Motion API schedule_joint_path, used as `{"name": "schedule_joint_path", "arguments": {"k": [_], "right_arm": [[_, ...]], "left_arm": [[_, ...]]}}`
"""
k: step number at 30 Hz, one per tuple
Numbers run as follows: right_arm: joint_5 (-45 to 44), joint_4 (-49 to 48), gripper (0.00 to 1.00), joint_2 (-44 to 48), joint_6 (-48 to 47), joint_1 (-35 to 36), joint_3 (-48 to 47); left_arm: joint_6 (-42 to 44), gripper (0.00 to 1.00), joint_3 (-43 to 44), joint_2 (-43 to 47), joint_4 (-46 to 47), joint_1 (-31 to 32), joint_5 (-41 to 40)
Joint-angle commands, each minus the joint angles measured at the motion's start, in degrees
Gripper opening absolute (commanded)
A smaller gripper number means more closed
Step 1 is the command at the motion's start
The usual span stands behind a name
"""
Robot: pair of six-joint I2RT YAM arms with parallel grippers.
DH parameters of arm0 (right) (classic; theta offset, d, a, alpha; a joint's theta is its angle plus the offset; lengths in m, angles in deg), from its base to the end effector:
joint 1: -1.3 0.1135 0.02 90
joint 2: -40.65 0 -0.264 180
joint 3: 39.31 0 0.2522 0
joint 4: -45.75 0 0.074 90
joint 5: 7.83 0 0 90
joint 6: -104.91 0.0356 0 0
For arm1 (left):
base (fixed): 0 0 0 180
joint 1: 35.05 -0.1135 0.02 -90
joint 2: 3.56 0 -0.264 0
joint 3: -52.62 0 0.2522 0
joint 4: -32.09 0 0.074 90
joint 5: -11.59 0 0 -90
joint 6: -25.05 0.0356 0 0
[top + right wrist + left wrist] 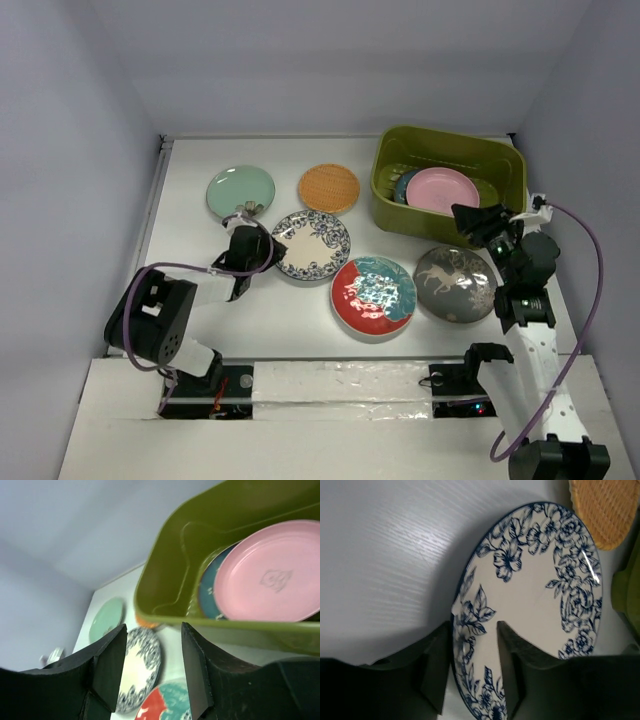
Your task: Place the plates into the plastic bin on the countertop
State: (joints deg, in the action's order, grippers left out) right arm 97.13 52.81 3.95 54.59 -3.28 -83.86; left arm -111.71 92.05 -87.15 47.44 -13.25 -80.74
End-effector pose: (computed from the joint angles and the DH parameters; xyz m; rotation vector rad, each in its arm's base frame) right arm 0.1668 -0.0041 0.3072 0.4015 1.5473 0.6828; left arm 0.2489 -0.0980 0.1473 -0.4892 2.0906 -0.6789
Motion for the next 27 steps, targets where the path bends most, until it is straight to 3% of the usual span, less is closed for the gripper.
{"name": "schedule_joint_path", "arguments": {"k": [1,3,4,5,11,13,14,15,20,21,22,23,26,27], "right_arm": [[9.64,-3.67,0.53,2.25,0.39,-0.34,2.39],[11.40,-4.46,0.53,3.48,1.36,1.14,3.01],[11.41,-4.46,0.53,3.83,1.36,1.76,3.27],[11.23,-3.85,0.53,4.19,1.36,2.38,3.54],[8.61,-4.64,0.50,3.75,1.72,11.68,5.20],[7.37,-5.43,0.30,1.74,1.19,15.89,4.60],[6.58,-5.86,0.07,1.03,0.32,20.70,4.16],[5.01,-6.13,0.00,-0.02,-0.04,23.10,3.11],[3.06,-11.74,0.01,-8.72,0.22,31.20,2.66],[1.66,-12.11,0.10,-10.30,0.22,33.39,2.40],[1.13,-12.20,0.29,-11.88,0.13,34.45,1.96],[0.69,-12.63,0.68,-14.85,-0.30,35.68,0.83],[-2.29,-13.42,0.91,-19.52,-1.45,40.34,-1.55],[-3.35,-13.78,0.92,-20.67,-1.36,40.35,-1.91]], "left_arm": [[-2.36,0.34,0.61,-2.54,4.02,0.26,1.01],[-3.16,0.23,0.35,-3.94,5.78,0.26,0.57],[-3.86,0.06,0.17,-4.21,6.14,0.26,0.40],[-4.12,0.00,-0.35,-4.21,6.49,0.26,-0.13],[-4.65,0.00,-3.78,6.30,4.14,0.26,-3.99],[-4.30,0.00,-4.14,11.06,1.67,0.26,-6.44],[-4.13,0.00,-4.49,16.22,-0.52,0.26,-7.16],[-3.95,0.00,-4.49,18.96,-1.84,0.26,-7.86],[-3.51,0.00,-3.96,33.72,-9.13,-0.35,-8.23],[-3.60,0.00,-3.79,35.58,-10.28,-0.36,-7.78],[-3.69,0.00,-3.79,37.26,-11.08,-0.36,-6.74],[-3.77,0.00,-3.87,40.67,-12.48,-0.36,-6.03],[-4.21,0.00,-4.14,47.26,-15.29,-0.36,-3.57],[-4.30,0.00,-4.05,48.77,-15.91,-0.36,-2.86]]}}
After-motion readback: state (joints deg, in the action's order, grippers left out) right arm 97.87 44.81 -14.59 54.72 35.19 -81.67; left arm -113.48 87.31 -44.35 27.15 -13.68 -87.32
